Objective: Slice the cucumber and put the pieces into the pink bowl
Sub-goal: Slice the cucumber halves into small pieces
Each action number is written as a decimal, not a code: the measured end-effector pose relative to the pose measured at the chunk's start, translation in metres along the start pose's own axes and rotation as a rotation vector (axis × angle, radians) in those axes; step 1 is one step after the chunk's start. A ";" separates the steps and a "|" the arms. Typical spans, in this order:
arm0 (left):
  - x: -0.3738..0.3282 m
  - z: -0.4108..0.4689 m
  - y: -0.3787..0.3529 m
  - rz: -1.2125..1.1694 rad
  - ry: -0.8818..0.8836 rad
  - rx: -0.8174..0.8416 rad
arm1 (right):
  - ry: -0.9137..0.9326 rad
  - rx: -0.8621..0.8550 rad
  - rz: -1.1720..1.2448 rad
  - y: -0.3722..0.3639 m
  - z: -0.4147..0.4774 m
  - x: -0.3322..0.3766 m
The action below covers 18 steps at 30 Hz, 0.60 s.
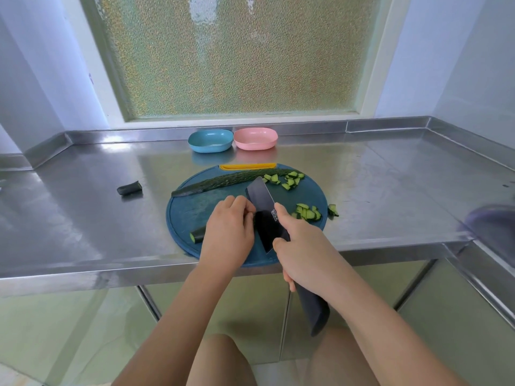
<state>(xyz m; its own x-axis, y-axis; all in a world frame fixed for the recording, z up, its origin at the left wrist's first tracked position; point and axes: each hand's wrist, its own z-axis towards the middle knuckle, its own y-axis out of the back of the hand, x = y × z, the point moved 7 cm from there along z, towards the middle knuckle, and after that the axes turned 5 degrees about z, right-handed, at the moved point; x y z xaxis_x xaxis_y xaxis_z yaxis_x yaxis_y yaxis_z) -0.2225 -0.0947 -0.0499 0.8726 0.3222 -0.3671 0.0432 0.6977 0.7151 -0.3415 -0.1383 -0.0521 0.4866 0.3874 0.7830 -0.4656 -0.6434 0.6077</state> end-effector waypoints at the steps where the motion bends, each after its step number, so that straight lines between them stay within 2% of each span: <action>1: 0.000 0.000 0.000 0.002 0.000 -0.001 | -0.005 0.004 -0.020 -0.003 0.001 0.001; 5: 0.002 0.000 -0.001 -0.005 0.015 -0.003 | 0.024 -0.009 -0.123 -0.011 0.001 0.007; 14: 0.002 -0.002 0.006 -0.057 0.031 -0.056 | -0.013 -0.044 -0.088 -0.002 -0.012 -0.009; 18: 0.000 -0.001 0.012 0.119 -0.016 -0.055 | -0.011 -0.035 -0.065 -0.003 -0.011 -0.010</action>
<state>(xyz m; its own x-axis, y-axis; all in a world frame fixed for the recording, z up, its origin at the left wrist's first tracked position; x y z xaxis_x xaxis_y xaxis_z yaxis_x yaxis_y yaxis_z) -0.2229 -0.0857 -0.0424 0.8778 0.3945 -0.2718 -0.0872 0.6894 0.7192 -0.3530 -0.1333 -0.0604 0.5247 0.4199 0.7406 -0.4585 -0.5936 0.6614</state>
